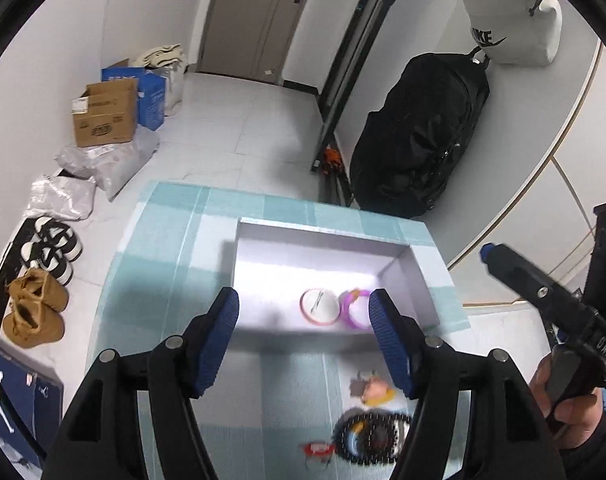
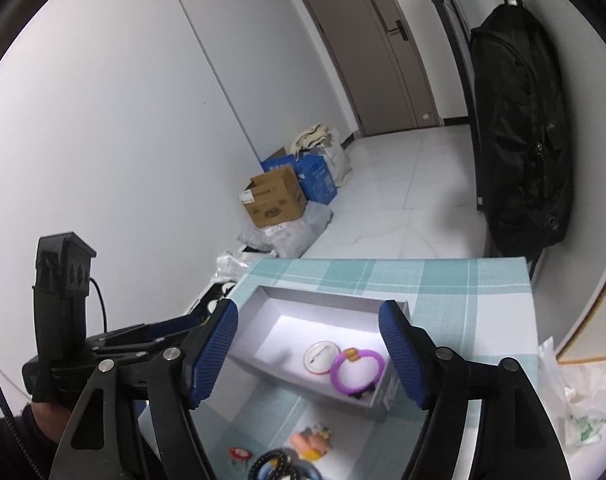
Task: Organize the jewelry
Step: 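Open both grippers to drop the badge and keychain into the box, then move both grippers back from the box toward the remaining items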
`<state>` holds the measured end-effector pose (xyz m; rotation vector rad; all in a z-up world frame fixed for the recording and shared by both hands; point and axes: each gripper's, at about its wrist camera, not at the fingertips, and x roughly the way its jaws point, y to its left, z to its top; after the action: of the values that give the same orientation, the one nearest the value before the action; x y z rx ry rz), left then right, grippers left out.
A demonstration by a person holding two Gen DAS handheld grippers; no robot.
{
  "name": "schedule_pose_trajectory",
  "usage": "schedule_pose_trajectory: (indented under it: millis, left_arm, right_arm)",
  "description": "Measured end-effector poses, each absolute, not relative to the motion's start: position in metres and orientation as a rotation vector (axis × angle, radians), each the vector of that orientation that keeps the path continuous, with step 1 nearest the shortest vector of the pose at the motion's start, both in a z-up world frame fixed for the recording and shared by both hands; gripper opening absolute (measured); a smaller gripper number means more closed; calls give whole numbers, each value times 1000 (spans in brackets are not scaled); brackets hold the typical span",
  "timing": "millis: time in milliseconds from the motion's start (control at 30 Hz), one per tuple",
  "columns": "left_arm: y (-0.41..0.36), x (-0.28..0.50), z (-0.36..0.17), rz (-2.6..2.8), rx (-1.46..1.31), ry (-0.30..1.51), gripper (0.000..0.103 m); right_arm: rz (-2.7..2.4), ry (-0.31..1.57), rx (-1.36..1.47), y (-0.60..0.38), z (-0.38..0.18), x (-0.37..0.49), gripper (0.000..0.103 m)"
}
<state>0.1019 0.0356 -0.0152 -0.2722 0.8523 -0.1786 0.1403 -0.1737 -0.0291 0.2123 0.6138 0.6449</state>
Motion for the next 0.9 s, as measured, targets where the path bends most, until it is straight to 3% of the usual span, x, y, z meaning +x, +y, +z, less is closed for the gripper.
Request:
schedule_pose_trajectory:
  millis: [67,300,433,900]
  left_arm:
    - [34,95,-17,-170,-269,862,63]
    - [23,64,-21,-135,-209,871,64]
    - [19,46,-23,-116,-176,860,64]
    - [16,25,-56,-100,-158,972,65]
  right_arm:
    - [636,597,207,-176,-29,129,84]
    - [619,619,187,-176,-35,100,87]
    - [598,633,192,-180,-43,81,98]
    - [544,753,127,-173,-78,51,103]
